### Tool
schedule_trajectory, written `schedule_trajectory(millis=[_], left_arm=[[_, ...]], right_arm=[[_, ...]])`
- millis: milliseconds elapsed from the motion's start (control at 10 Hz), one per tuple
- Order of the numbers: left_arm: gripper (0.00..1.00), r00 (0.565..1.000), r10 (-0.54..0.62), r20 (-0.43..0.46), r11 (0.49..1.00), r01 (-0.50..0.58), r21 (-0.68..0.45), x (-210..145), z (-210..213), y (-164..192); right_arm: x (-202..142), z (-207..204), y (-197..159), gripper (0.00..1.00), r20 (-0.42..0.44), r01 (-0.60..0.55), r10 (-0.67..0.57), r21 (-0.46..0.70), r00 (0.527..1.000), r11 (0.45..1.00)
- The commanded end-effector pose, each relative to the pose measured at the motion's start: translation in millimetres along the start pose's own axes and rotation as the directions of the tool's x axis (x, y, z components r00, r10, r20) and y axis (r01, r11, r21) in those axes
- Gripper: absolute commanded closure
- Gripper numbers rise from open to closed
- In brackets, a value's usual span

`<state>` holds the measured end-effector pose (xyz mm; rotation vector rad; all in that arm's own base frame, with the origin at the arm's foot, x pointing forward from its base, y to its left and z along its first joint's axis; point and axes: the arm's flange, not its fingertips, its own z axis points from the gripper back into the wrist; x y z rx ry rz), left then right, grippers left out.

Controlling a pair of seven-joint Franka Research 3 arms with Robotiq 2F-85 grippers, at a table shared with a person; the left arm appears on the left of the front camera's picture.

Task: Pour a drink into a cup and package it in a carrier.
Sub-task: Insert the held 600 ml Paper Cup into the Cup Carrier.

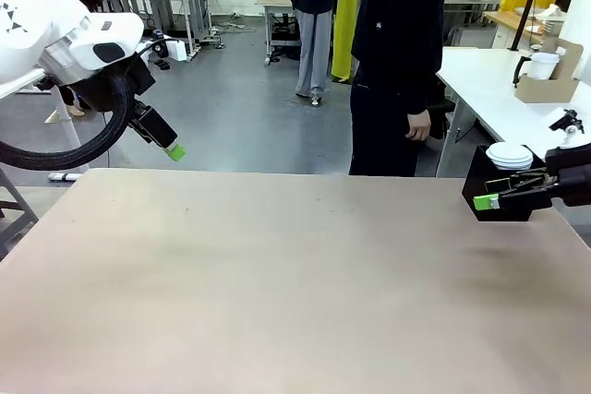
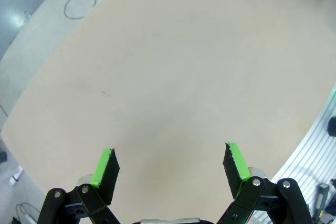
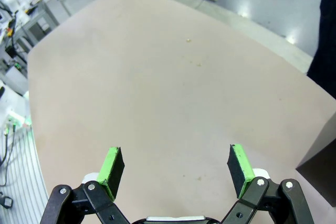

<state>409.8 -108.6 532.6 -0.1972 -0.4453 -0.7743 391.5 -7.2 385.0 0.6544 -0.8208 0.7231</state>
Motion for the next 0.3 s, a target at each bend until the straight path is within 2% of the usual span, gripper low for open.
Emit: schedule_trajectory(millis=[0, 200], left_arm=[[0.0, 1.0, -0.006, -0.01, 1.0, 0.006, 0.013, -0.4, 2.1, 1.4], [0.0, 1.0, -0.006, -0.01, 1.0, 0.006, 0.013, -0.4, 2.1, 1.4]], right_arm=[[1.2, 1.5, 0.1, 0.0, 0.009, -0.009, 0.009, 0.009, 1.0, 1.0], [1.2, 1.5, 0.1, 0.0, 0.009, -0.009, 0.009, 0.009, 1.0, 1.0]])
